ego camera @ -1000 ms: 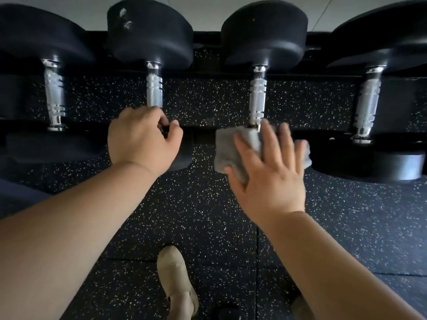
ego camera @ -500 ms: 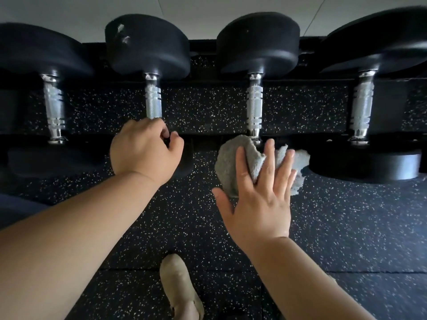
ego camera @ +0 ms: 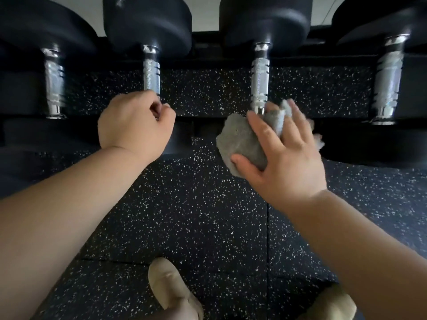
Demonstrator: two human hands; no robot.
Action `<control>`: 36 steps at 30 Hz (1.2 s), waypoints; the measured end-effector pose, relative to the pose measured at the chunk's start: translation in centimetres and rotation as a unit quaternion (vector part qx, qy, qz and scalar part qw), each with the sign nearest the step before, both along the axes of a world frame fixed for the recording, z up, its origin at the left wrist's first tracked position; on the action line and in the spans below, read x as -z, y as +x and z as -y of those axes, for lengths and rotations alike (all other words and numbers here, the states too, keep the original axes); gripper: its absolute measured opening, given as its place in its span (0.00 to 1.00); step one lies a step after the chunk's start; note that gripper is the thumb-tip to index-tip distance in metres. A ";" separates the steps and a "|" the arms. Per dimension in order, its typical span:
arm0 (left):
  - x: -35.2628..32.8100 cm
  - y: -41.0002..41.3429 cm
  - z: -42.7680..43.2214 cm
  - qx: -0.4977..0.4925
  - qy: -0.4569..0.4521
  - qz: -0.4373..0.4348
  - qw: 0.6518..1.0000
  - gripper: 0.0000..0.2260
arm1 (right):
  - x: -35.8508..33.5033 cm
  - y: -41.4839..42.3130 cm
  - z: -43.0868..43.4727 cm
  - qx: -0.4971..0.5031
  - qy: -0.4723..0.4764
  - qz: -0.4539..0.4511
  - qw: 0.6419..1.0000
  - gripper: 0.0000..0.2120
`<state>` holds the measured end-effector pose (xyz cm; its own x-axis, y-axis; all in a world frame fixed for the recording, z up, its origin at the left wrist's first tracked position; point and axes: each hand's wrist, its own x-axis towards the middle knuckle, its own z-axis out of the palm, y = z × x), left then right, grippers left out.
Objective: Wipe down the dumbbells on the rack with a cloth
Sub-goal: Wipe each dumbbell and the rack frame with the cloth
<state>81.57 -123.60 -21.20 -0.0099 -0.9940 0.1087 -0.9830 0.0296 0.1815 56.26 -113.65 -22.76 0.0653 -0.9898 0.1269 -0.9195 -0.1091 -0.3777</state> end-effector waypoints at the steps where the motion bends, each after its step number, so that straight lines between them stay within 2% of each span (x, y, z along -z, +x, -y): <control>1: 0.1 0.1 -0.1 0.001 -0.006 0.000 1.000 0.14 | 0.1 1.1 0.6 -0.018 -0.031 -0.026 0.999 0.31; 4: 0.5 0.2 -0.1 -0.004 -0.027 -0.004 1.000 0.13 | 0.8 3.3 2.0 -0.103 -0.074 -0.105 0.986 0.25; 7: 0.7 0.3 -0.1 -0.001 -0.041 -0.016 0.999 0.14 | 1.1 2.6 2.0 -0.101 -0.100 -0.110 0.984 0.26; 9: 0.7 0.4 -0.4 0.008 -0.051 -0.029 0.998 0.15 | 1.6 1.1 1.0 -0.055 -0.114 -0.076 0.989 0.31; 13: 0.8 0.2 -0.2 -0.009 -0.053 -0.040 0.998 0.13 | 2.3 -1.9 -1.2 0.022 -0.054 0.045 0.997 0.42; 16: 0.4 -0.1 0.3 -0.032 -0.026 -0.029 0.999 0.12 | 2.4 -1.5 -2.1 0.072 -0.001 0.146 0.987 0.43; 17: 0.3 -0.1 0.4 -0.038 -0.018 -0.026 0.999 0.12 | 2.3 -0.6 -2.2 0.085 -0.003 0.145 0.986 0.43; 19: 0.2 -0.2 0.5 -0.047 -0.006 -0.023 0.999 0.12 | 1.9 1.4 -2.0 0.072 -0.033 0.041 0.996 0.39; 22: 0.1 -0.2 0.6 -0.053 0.006 -0.021 0.998 0.12 | 0.5 4.0 0.1 -0.021 -0.056 -0.138 0.989 0.32; 25: -0.2 -0.3 0.6 -0.052 0.013 -0.022 0.998 0.11 | -0.8 6.7 2.6 -0.086 0.025 -0.237 0.967 0.30; 27: -0.3 -0.3 0.5 -0.055 0.017 -0.028 0.998 0.11 | -1.0 7.8 3.5 -0.119 0.056 -0.272 0.953 0.30; 30: -0.3 -0.3 0.6 -0.054 0.020 -0.030 0.998 0.11 | -0.8 6.4 2.8 -0.094 -0.002 -0.205 0.974 0.29; 33: -0.2 -0.1 0.8 -0.054 0.022 -0.034 0.998 0.12 | 0.5 3.2 0.5 0.003 -0.095 -0.102 0.990 0.30; 36: -0.2 -0.1 0.8 -0.051 0.022 -0.034 0.998 0.11 | 1.8 0.3 -1.7 0.094 -0.040 0.074 0.992 0.37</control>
